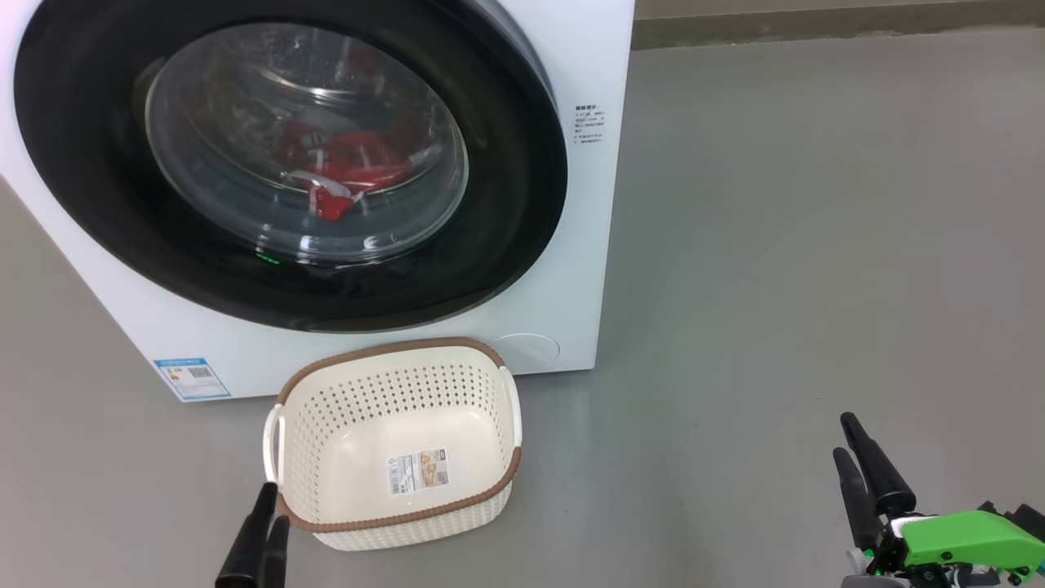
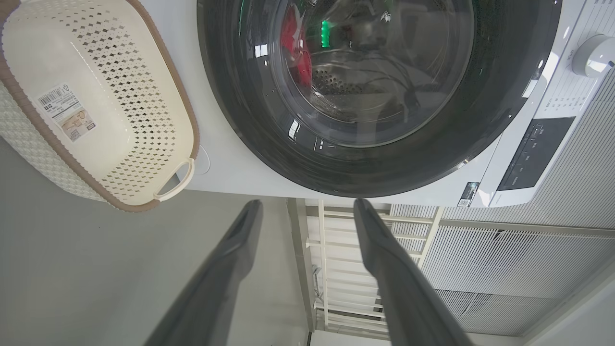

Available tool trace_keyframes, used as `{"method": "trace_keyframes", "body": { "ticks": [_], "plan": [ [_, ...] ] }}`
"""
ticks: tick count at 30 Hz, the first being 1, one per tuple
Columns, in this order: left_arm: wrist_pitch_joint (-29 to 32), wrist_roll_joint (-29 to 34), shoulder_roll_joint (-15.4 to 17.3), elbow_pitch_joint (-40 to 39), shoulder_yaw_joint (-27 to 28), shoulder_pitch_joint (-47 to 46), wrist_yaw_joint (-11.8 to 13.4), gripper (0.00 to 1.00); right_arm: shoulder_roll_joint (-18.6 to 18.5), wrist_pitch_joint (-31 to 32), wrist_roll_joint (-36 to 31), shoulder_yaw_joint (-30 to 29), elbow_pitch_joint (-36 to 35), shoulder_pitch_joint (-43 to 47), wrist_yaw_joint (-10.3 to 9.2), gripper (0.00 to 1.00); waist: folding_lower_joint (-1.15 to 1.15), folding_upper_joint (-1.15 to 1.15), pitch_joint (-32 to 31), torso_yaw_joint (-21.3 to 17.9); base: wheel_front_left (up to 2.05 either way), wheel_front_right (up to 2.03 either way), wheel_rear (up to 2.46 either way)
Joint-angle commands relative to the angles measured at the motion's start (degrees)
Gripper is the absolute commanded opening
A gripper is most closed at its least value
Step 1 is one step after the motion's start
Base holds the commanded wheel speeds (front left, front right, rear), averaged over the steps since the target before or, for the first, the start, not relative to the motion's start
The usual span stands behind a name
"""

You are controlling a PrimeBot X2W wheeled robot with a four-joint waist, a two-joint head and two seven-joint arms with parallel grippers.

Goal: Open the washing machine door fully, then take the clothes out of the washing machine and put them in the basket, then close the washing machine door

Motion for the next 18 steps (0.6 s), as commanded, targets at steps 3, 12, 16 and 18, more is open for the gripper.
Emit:
{"method": "trace_keyframes", "body": {
  "ticks": [3,12,16,18],
  "plan": [
    [-0.92,0.3,0.58,-2.33,0.22,-1.0,-0.04,1.0,-0.54,-1.09,-0.09,1.21,-1.3,-2.22,0.0,1.0,0.0,0.0,-0.1,-0.2,0.0,0.0,0.0],
    [-2.7,2.56,1.18,-3.52,-0.16,-0.78,-0.07,1.0,-0.63,-2.47,-2.33,2.5,-1.34,-3.0,-0.01,1.0,-0.02,0.0,0.01,-0.38,0.0,0.0,0.0],
    [-3.42,4.6,1.5,-3.88,-0.14,-0.77,-0.08,1.0,-0.68,-3.15,-4.11,3.09,-1.4,-3.37,-0.01,1.0,-0.02,0.0,0.04,-0.47,0.0,0.0,0.0],
    [-3.77,5.73,1.5,-4.19,-0.01,-0.79,-0.09,1.0,-0.7,-3.49,-5.29,3.34,-1.4,-3.57,-0.01,1.0,-0.02,0.0,0.04,-0.5,0.0,0.0,0.0]
  ]
}}
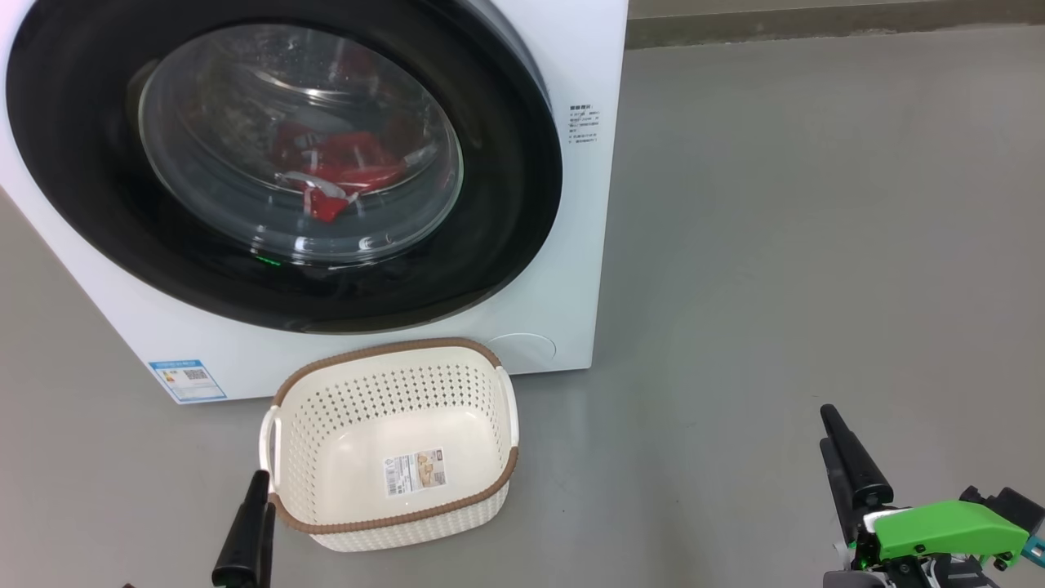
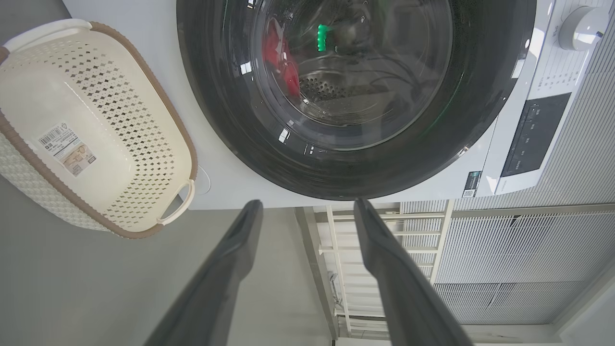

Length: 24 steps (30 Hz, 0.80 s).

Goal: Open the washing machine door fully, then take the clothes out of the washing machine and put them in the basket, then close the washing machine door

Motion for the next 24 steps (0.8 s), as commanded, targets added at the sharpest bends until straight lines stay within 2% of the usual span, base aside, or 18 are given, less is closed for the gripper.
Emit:
{"method": "trace_keyframes", "body": {
  "ticks": [1,24],
  "plan": [
    [-0.63,1.34,0.94,-2.05,0.66,-0.82,-0.1,1.0,-0.66,-0.63,-1.54,0.4,-1.38,-2.69,-0.01,1.0,-0.01,0.0,0.0,-0.02,0.0,0.0,0.0],
    [-4.72,22.81,1.2,-5.61,1.6,-0.28,-0.19,1.0,-0.94,-4.68,-21.82,3.39,-3.22,-4.13,-0.02,1.0,-0.01,0.0,0.18,-0.48,0.0,0.0,0.0]
  ]
}}
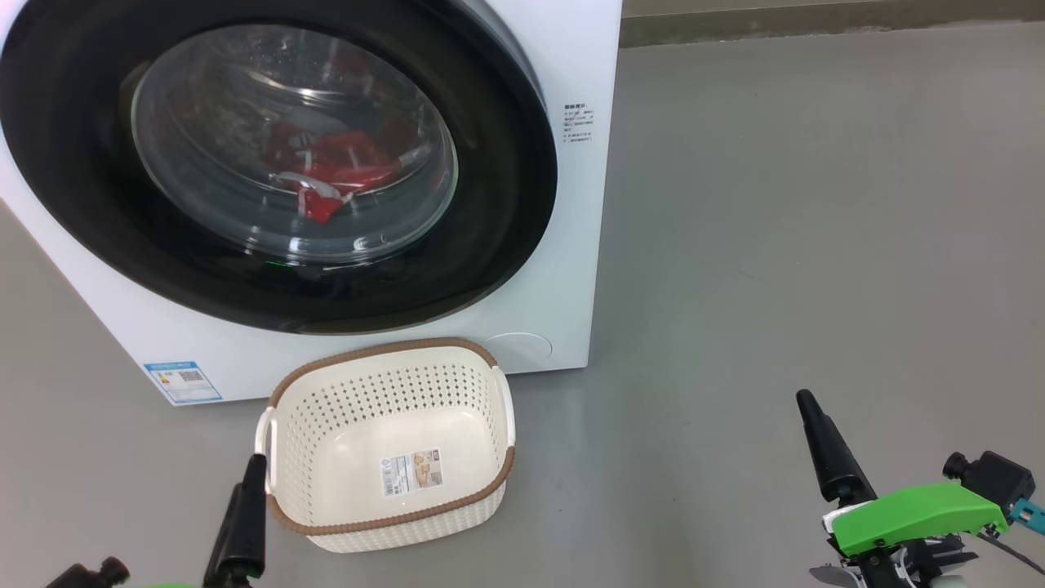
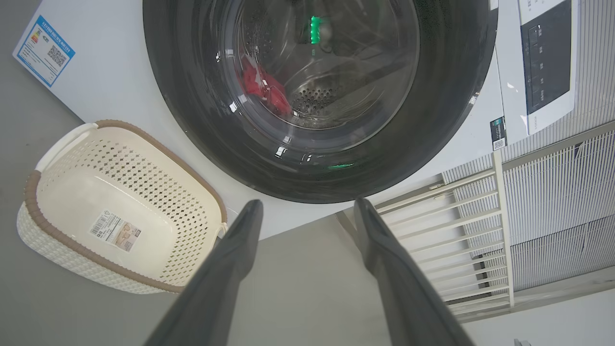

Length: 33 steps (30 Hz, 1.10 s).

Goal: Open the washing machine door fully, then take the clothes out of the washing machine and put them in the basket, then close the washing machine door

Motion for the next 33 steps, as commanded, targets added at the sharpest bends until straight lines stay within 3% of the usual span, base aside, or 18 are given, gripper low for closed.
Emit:
{"method": "trace_keyframes", "body": {
  "ticks": [1,19,33],
  "plan": [
    [-0.82,2.69,0.94,-2.26,1.27,-0.43,-0.19,1.0,-0.72,-0.75,-2.43,1.07,-1.86,-3.03,-0.02,1.0,-0.01,0.0,0.02,-0.02,0.0,0.0,0.0],
    [-3.7,19.86,0.78,-6.21,2.95,0.71,-0.25,1.0,-0.92,-3.6,-19.82,4.37,-4.27,-3.51,-0.02,1.0,-0.01,0.0,0.01,-0.31,0.0,0.0,0.0],
    [-6.08,29.26,0.91,-8.11,3.39,1.56,0.07,1.0,-1.08,-5.96,-28.7,6.19,-5.1,-3.71,-0.03,1.0,-0.01,0.0,-0.24,-0.57,0.0,0.0,0.0]
  ]
}}
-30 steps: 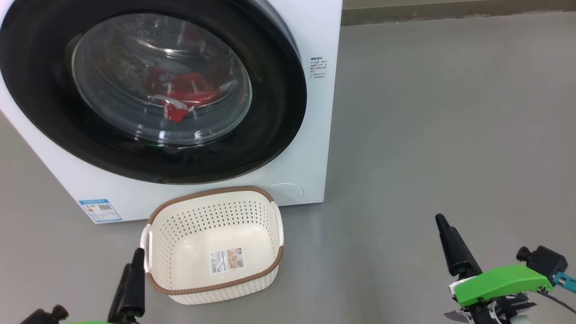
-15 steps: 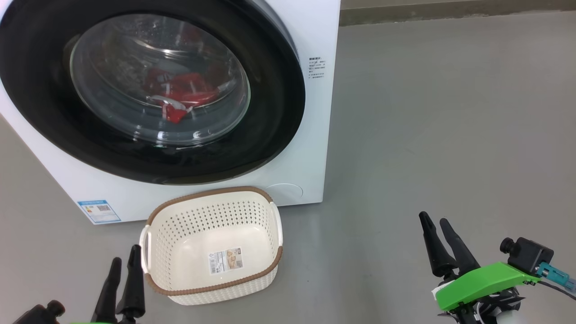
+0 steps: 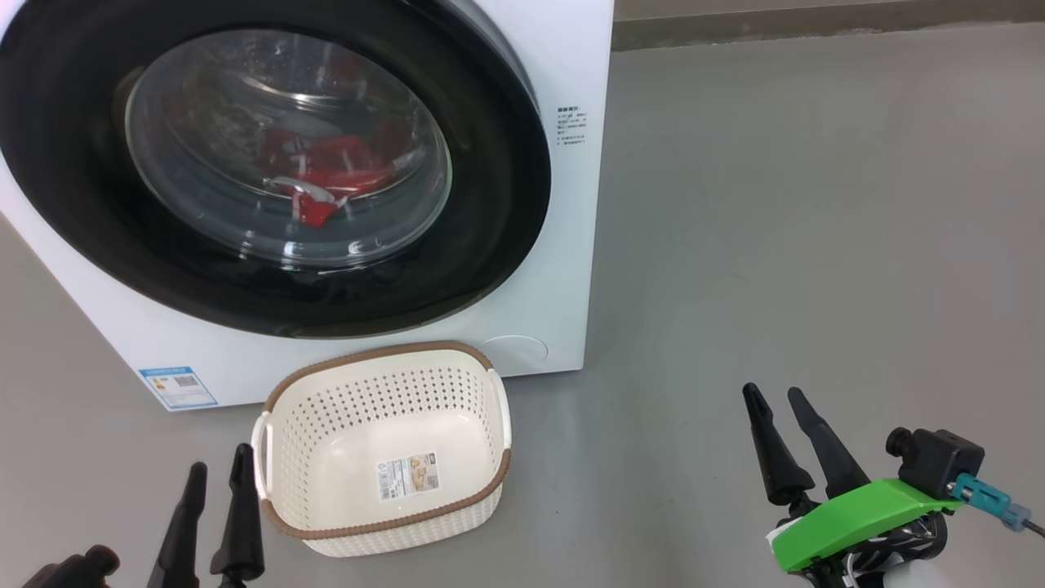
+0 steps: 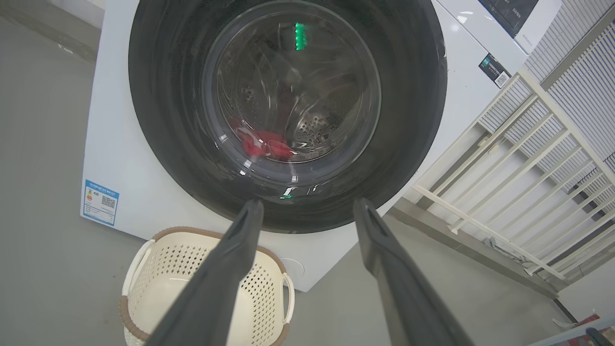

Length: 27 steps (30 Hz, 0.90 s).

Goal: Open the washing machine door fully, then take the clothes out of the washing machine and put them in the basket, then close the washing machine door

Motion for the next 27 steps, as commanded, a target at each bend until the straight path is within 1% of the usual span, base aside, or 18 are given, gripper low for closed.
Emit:
{"method": "trace_keyframes", "body": {
  "ticks": [1,22,27],
  "plan": [
    [-0.79,1.85,0.94,-2.07,1.36,-0.52,0.14,1.0,-0.58,-1.05,-1.81,1.13,-1.68,-3.4,-0.03,1.0,0.0,0.0,0.03,-0.05,0.0,0.0,0.0],
    [-4.37,15.01,1.28,-4.44,1.69,0.33,1.71,1.0,-0.83,-4.59,-15.84,1.93,-3.29,-4.38,-0.04,1.0,0.0,0.0,0.81,-0.8,0.0,0.0,0.0],
    [-5.05,17.86,1.34,-4.95,1.69,0.47,2.12,1.0,-0.87,-5.27,-18.17,2.14,-3.79,-4.55,-0.04,1.0,0.0,0.0,1.04,-1.02,0.0,0.0,0.0]
  ]
}}
